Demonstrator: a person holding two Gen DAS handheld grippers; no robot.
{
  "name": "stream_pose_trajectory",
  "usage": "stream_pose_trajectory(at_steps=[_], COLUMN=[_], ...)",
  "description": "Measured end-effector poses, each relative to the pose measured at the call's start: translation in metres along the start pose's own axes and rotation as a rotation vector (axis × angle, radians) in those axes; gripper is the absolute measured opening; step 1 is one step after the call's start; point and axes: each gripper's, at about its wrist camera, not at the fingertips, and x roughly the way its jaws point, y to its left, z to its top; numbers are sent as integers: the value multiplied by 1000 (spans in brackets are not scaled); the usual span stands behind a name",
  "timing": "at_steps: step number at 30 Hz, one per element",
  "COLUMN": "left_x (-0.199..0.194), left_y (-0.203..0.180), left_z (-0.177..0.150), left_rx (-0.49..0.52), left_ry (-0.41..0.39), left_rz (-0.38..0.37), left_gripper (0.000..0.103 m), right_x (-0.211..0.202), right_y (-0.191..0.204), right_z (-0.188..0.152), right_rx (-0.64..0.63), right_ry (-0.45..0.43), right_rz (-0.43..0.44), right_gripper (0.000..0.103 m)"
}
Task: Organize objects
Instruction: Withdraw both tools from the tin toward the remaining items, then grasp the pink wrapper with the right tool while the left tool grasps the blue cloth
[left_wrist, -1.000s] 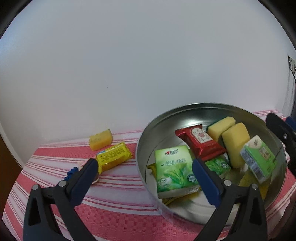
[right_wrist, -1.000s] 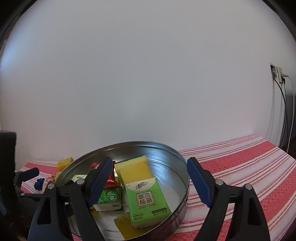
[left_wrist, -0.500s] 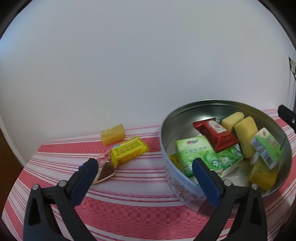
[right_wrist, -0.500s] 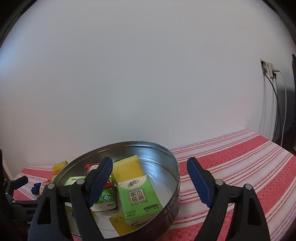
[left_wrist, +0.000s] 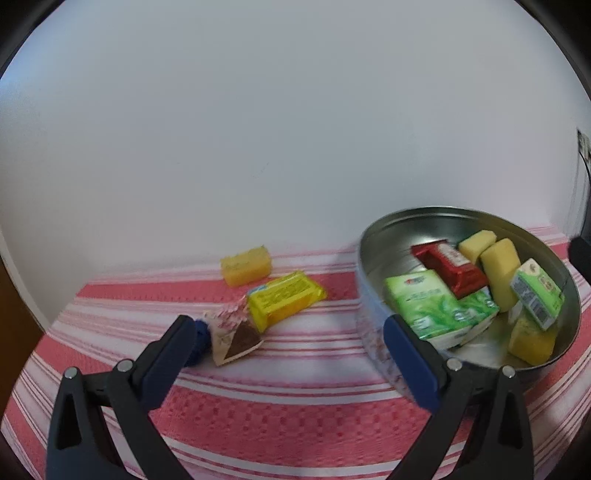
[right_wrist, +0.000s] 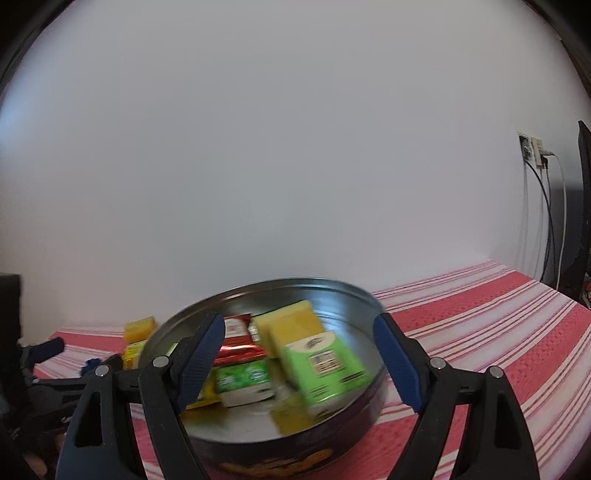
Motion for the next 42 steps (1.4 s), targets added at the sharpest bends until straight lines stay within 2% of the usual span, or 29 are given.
stream_pose_trajectory(at_steps=[5,9,16,23,26,28,30,34,39,42], left_x=[12,16,34,41,42,43,46,50,52,54], left_y=[37,62,119,152,162,165,170,180,183,188], left_z=[-6,-10,-15,-15,-15,-15,-16,-17,-18,-19], left_rx=[-55,-65,-109,-123,-152,-141,-126,-153,-166,-178], left_ry=[68,87,155,172,187,190,199,226,241,246], left_rz=[30,67,136,183,179,220,266,274,271,274], left_gripper=[103,103,103,103,103,103,103,103,103,103], right_x=[-4,4,38,78,96,110,125,150,168,177], right_y=[40,80,145,199,219,231,236,241,258,263], right_z=[-5,-12,-24,-35,-39,-43,-48,-54,-62,-61], right_rx=[-31,-58,-119,-170,-193,-215,-228,-209,-218,-191], right_ry=[38,79,174,337,392,424,480,589,665,671], right_rz=[87,156,241,324,359,367,359,366,416,419], right_gripper=[84,84,84,54,53,50,38,36,37,37])
